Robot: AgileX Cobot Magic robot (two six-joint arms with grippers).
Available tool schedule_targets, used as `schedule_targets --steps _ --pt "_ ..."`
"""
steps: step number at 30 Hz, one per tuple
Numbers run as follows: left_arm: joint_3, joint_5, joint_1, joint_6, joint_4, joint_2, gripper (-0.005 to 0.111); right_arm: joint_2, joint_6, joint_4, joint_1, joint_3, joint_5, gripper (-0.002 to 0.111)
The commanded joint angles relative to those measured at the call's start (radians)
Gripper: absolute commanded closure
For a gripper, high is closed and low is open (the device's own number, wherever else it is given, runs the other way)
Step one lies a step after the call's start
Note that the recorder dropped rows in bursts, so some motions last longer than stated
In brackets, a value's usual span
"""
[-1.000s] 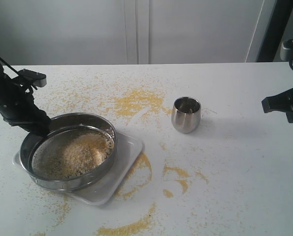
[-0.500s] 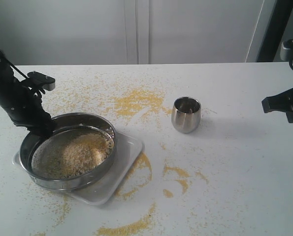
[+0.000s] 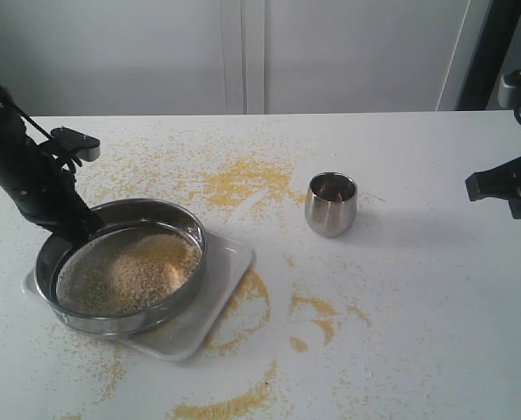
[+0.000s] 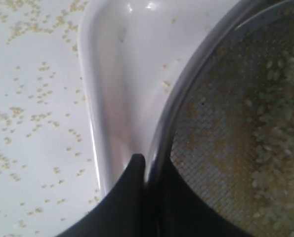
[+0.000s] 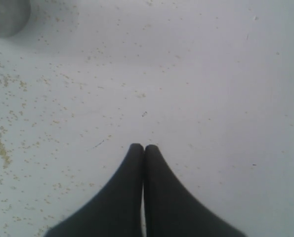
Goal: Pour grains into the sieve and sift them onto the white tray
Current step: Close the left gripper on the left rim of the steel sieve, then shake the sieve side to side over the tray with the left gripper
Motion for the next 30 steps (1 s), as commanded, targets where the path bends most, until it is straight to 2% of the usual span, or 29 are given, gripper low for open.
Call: schedule_targets --steps 1,12,18,24,30 --pt "0.001 0.053 -0.002 -0.047 0.015 -0.023 0.107 -0.007 -0.012 -0.004 -0.002 0.002 -0.007 0.108" --pt "-0.001 0.118 -0.002 -0.129 0.002 -0.129 0.107 -0.007 -0.012 -0.004 -0.002 0.002 -0.007 0.108" --pt "-0.001 0.160 -0.002 -0.127 -0.116 -0.133 0.107 -0.007 -0.012 -0.004 -0.002 0.002 -0.007 0.108" --pt "0.012 0.124 0.028 -0.101 -0.165 -0.147 0.107 -0.007 -0.012 -0.004 -0.002 0.002 -0.007 0.108" --pt "0.118 0.014 0.072 -0.059 -0.175 -0.224 0.107 -0.007 -0.012 -0.004 -0.002 0.002 -0.007 0.108"
